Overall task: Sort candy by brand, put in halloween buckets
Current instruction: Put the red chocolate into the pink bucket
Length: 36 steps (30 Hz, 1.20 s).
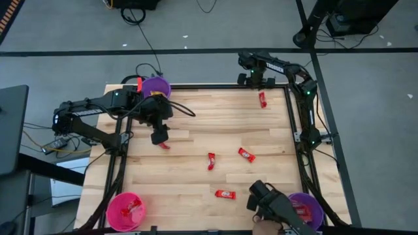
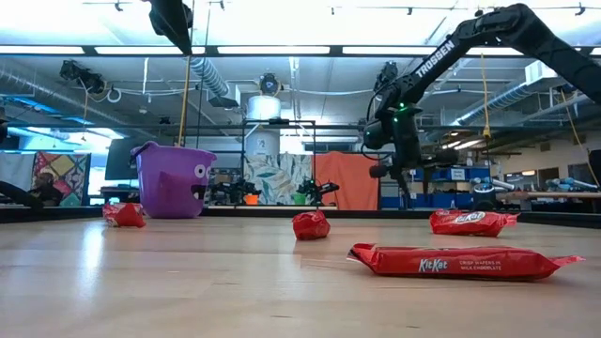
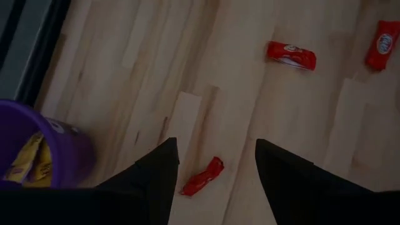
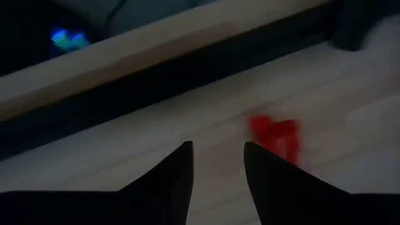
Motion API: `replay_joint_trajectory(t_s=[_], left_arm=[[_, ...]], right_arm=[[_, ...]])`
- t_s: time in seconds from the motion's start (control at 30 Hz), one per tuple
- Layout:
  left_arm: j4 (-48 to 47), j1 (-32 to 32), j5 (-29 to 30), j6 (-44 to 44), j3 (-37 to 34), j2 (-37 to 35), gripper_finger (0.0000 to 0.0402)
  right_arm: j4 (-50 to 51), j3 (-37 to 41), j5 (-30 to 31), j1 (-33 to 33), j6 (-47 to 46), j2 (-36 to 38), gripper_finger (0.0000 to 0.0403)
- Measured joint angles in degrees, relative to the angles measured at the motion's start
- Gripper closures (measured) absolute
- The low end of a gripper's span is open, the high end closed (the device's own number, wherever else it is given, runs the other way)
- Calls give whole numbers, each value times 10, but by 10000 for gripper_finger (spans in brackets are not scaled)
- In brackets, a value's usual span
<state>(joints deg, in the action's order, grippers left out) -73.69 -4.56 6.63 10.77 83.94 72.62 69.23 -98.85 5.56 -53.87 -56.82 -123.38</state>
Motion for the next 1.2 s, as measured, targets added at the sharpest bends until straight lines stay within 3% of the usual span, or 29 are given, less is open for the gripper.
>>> replay_joint_trajectory(t_s=[0.17, 0.4, 0.67, 0.77, 0.83, 1.03, 1.2], left_arm=[[9, -5, 31, -20, 0, 0, 186], [37, -32, 3, -42, 0, 0, 186], [37, -53, 2, -32, 0, 3, 186], [37, -59, 2, 3, 0, 3, 186], [37, -60, 2, 30, 0, 3, 186], [37, -60, 2, 100, 0, 3, 186], [57, -59, 2, 155, 0, 3, 186]], right_arm=[[6, -19, -79, 21, 83, 1, 254], [-14, -54, -146, 64, 165, 1, 254], [-22, -126, -339, 142, 381, 1, 254], [20, -166, -397, 162, 447, 0, 254], [61, -201, -385, 167, 488, 0, 254], [193, -269, -170, 98, 566, 1, 254], [206, -219, -154, -12, 556, 0, 254]])
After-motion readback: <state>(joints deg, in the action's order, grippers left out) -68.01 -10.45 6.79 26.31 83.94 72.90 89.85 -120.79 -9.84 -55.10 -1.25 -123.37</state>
